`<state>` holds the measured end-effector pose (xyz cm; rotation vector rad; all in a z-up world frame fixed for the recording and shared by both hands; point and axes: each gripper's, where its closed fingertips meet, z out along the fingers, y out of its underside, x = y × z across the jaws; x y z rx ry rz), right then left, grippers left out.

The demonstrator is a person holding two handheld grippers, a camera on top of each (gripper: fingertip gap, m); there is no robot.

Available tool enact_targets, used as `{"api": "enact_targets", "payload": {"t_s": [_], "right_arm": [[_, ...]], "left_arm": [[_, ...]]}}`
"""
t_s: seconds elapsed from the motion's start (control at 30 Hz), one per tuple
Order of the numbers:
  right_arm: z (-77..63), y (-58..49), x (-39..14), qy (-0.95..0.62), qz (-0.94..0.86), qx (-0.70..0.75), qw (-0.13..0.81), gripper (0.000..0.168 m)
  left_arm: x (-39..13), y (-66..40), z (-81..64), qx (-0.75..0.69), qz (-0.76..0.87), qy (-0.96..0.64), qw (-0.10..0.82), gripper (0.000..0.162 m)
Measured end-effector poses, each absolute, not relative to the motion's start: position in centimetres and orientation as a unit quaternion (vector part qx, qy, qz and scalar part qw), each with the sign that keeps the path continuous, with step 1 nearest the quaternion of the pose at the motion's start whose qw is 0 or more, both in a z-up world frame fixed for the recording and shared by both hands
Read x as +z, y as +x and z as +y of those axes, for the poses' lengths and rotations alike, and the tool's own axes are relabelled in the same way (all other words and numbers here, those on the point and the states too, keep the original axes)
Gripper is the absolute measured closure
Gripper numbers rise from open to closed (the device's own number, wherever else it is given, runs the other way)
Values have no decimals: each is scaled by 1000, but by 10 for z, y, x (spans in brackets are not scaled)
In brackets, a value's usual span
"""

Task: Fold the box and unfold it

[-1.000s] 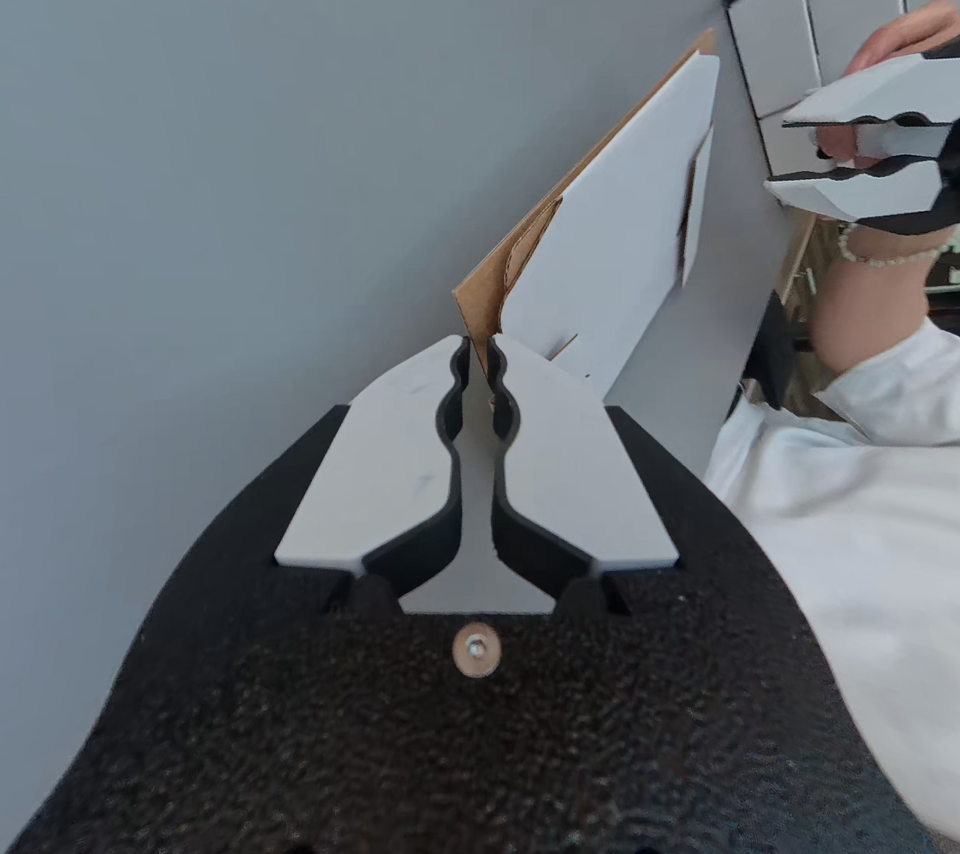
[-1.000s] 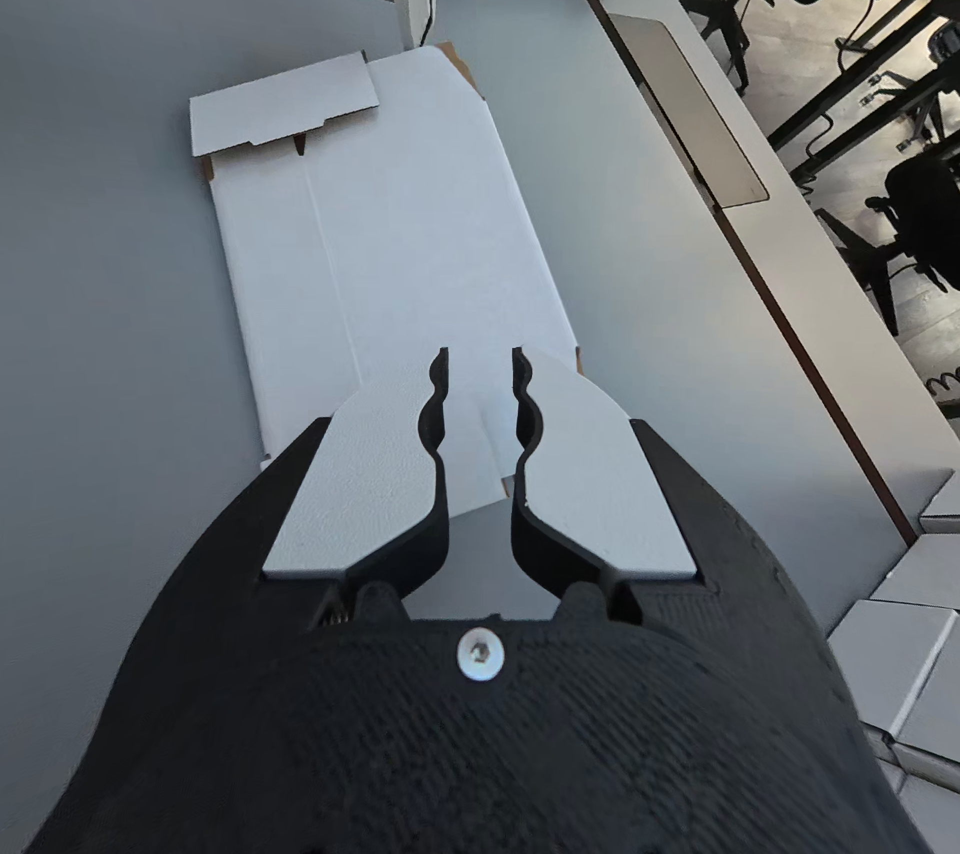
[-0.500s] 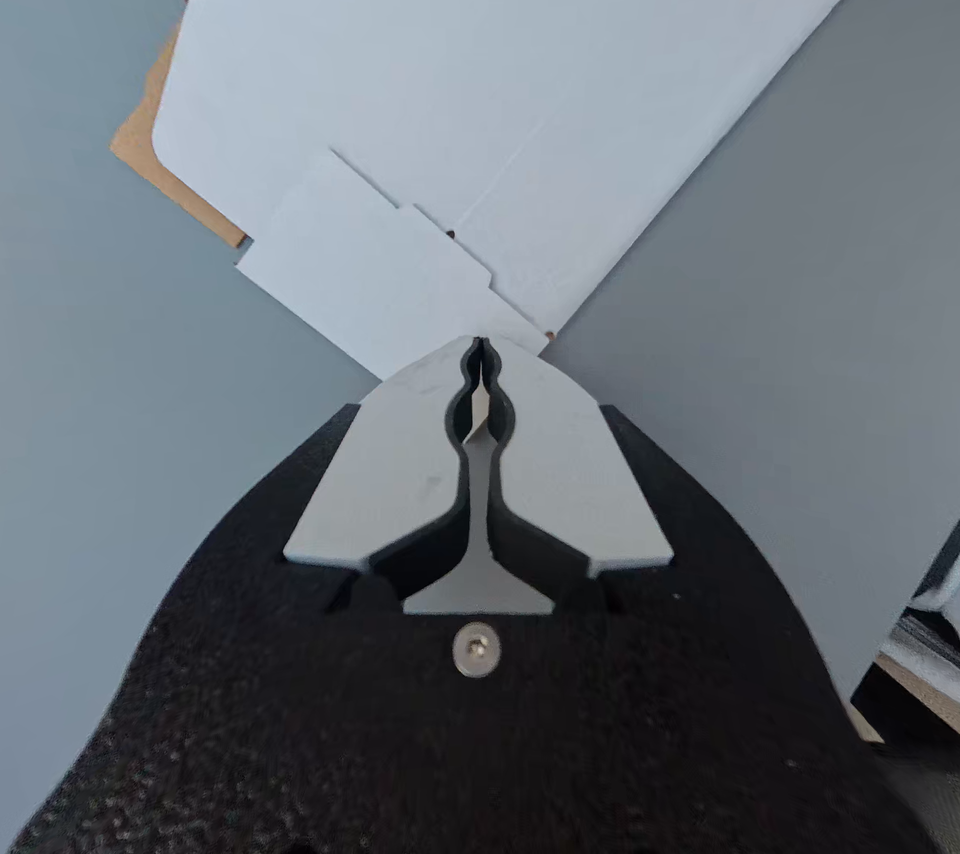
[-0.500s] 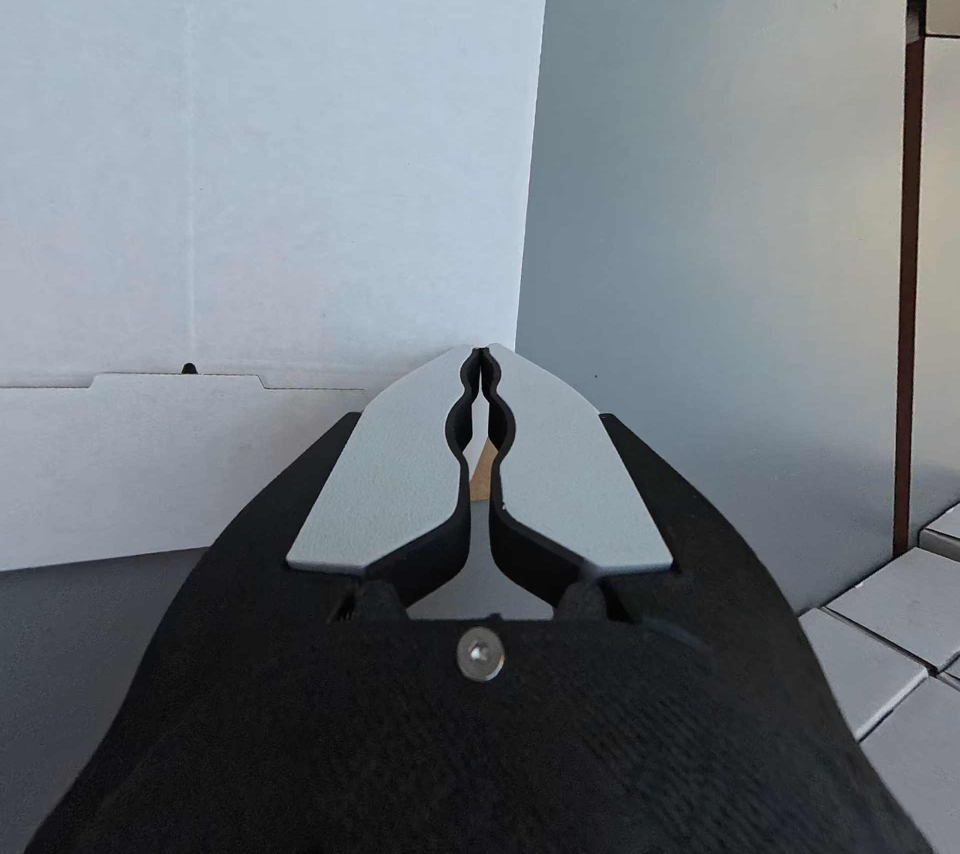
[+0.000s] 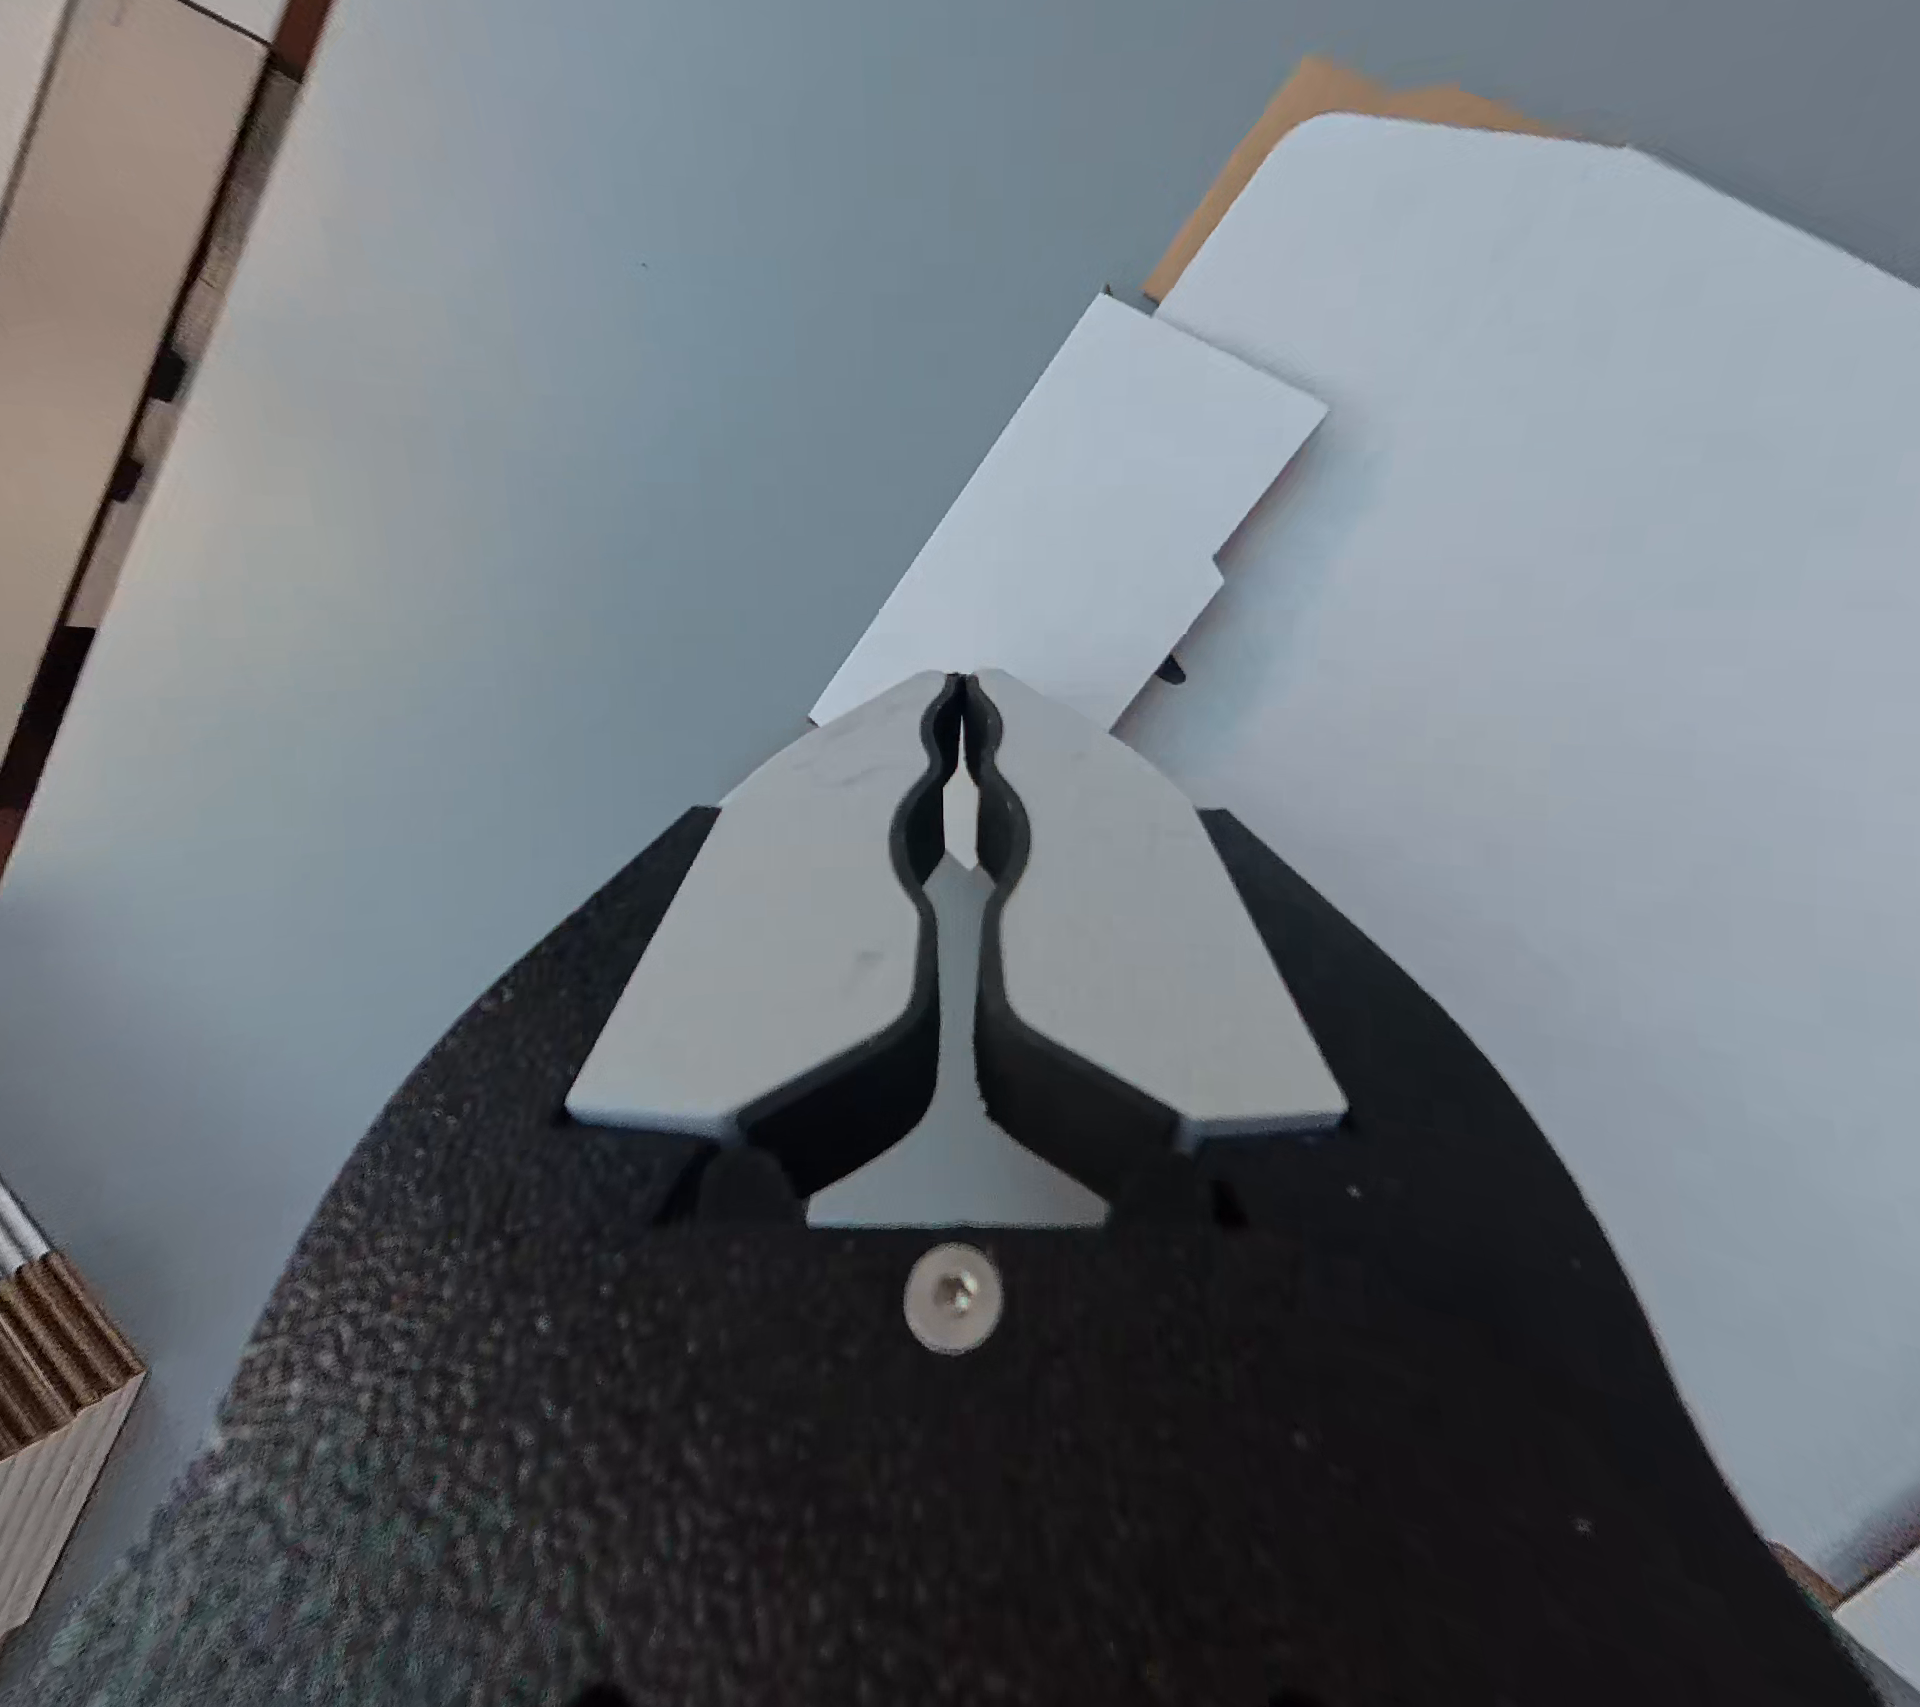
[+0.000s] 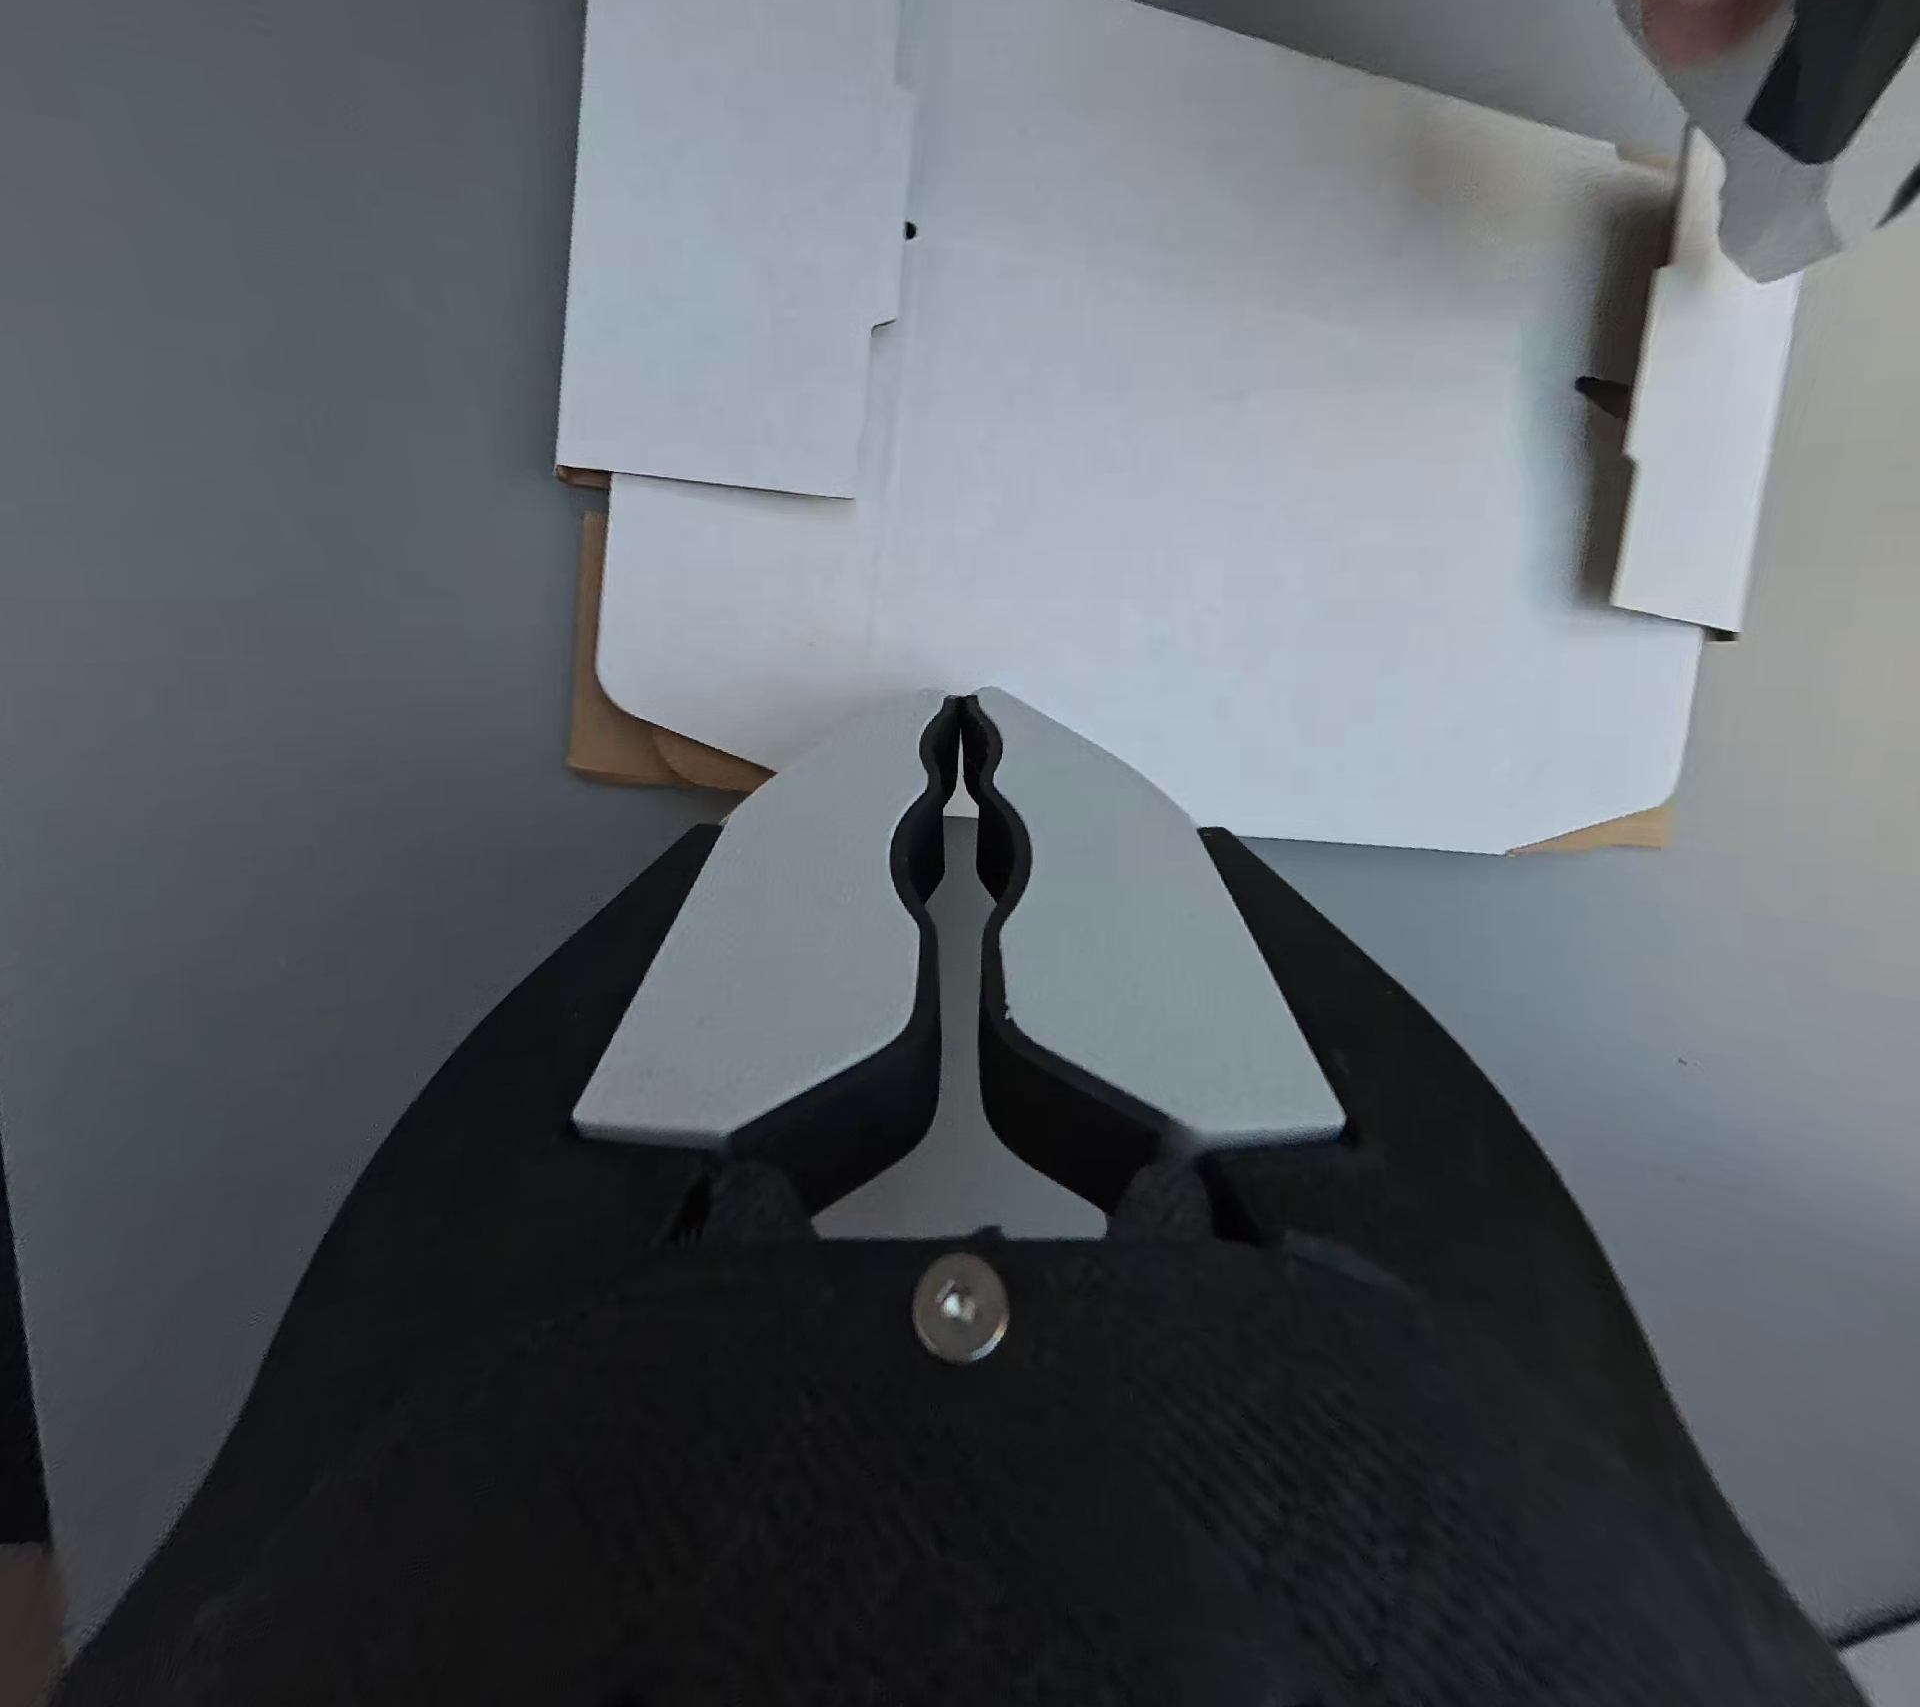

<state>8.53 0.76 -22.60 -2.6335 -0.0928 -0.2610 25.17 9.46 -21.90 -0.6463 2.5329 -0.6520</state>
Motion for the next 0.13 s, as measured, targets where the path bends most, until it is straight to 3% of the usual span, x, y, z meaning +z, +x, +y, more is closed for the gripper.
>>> {"api": "enact_targets", "payload": {"t_s": [0.03, 0.13], "right_arm": [[7, 99, -218, -960, -22, -123, 252, 168], [9, 147, -191, -932, 11, -191, 308, 168]], "left_arm": [[-206, 246, 91, -267, 906, -235, 229, 162], [-180, 195, 75, -367, 885, -243, 152, 162]]}}
